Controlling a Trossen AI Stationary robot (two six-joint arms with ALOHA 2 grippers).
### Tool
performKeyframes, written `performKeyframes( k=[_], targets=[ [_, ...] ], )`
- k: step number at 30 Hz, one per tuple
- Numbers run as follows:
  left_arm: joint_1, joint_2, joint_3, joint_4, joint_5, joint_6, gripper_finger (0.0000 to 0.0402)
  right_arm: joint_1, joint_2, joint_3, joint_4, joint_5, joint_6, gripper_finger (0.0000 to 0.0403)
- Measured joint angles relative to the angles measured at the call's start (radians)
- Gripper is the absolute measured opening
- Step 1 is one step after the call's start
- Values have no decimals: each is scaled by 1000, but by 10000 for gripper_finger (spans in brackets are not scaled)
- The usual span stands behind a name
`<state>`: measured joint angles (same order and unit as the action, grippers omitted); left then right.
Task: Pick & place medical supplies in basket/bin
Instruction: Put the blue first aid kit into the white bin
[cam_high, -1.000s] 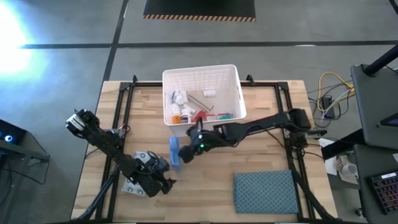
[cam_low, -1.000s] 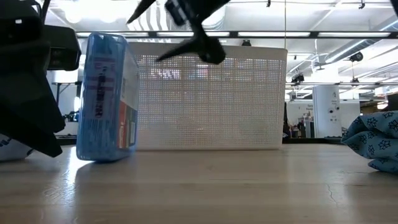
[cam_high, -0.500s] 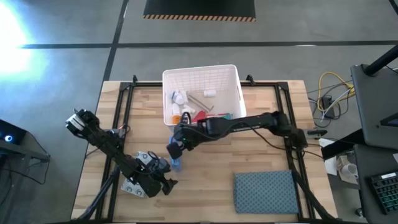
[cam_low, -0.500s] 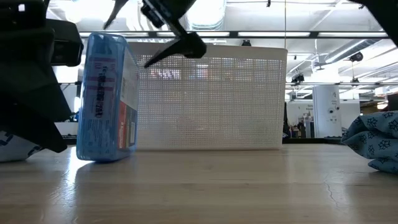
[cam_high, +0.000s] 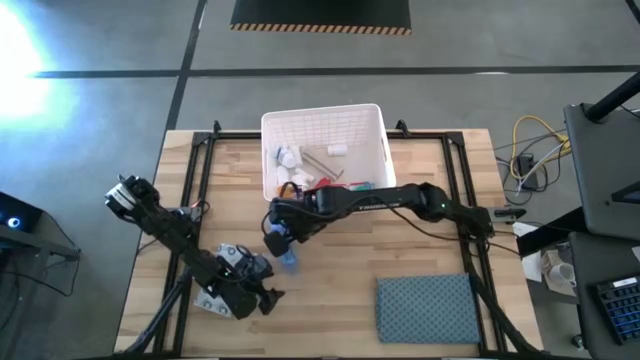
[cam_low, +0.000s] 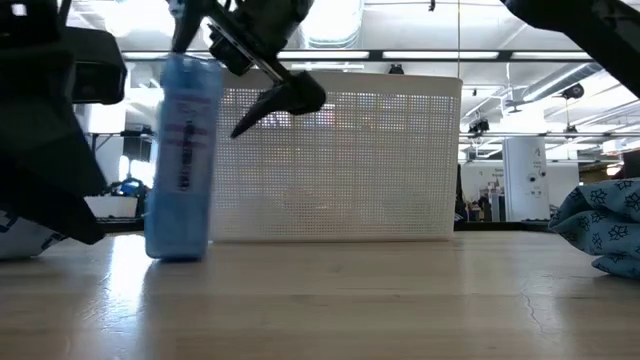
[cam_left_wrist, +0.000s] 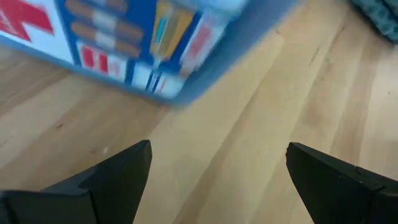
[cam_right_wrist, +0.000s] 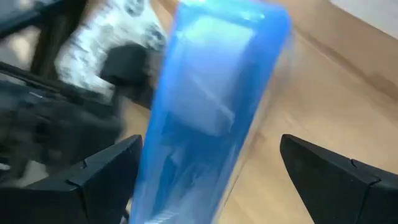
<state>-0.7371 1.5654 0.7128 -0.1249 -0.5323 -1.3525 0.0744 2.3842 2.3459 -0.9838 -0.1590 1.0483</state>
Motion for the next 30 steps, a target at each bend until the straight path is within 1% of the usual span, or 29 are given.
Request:
performKeyframes(
  k=[5,11,16,20,23,25,30],
  targets=[
    [-16,0,0,-26,1,0,349,-7,2,-2,-75,9,-41,355],
    [-18,0,0,-32,1,-2,349,-7,2,-5,-139,28,-107,316],
    [-35,0,0,-57,1,-25,349,-7,2,-5,-148,28,-155,264],
    [-59,0,0,-101,2,-90,349,-7,-4,7,-144,23,-182,211],
    [-78,0,1,-127,1,-142,349,-9,-35,7,-149,2,-191,171],
    [-90,0,6,-131,0,-163,349,-8,-70,7,-151,-1,-193,153],
    [-106,0,41,-138,1,-170,349,-4,-203,7,-139,-4,-171,153]
  ],
)
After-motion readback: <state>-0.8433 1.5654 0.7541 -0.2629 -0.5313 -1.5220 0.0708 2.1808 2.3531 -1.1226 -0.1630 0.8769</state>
